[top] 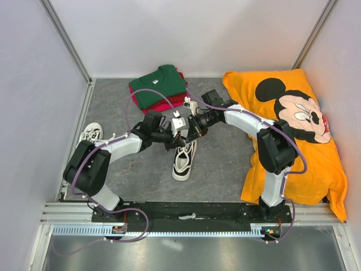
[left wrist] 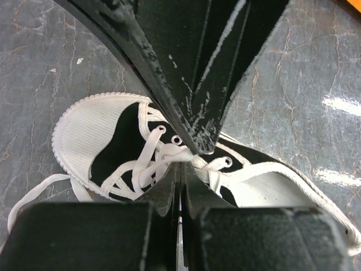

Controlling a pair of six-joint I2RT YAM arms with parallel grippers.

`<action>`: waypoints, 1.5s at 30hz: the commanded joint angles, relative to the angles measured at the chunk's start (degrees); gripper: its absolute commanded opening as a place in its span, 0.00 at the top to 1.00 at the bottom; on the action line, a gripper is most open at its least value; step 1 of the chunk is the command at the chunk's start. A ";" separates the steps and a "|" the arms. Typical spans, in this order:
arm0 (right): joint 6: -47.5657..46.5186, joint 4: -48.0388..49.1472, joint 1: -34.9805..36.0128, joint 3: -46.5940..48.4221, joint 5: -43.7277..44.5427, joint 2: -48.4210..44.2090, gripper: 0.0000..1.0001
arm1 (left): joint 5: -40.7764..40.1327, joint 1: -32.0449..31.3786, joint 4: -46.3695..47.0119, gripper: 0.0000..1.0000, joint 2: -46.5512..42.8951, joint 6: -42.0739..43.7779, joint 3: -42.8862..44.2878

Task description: Tie the shoes

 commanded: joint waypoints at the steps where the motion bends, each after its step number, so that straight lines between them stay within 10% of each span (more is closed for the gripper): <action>1: 0.66 2.44 -0.25 -0.47 -3.13 -2.71 1.00 | 1.67 -0.58 3.61 0.98 0.98 0.99 2.38; 10: 1.62 2.88 -0.25 -1.62 -3.39 -2.44 0.93 | 5.19 -0.58 15.55 0.98 1.33 -5.86 -0.70; 19: 1.27 1.56 -4.64 -0.57 -3.65 -4.02 0.62 | 6.34 -0.41 16.97 0.99 1.77 -4.73 -2.72; 45: 4.09 1.74 -5.17 -1.71 -5.67 2.04 0.67 | 8.01 -0.14 18.38 0.98 2.73 -4.11 -2.46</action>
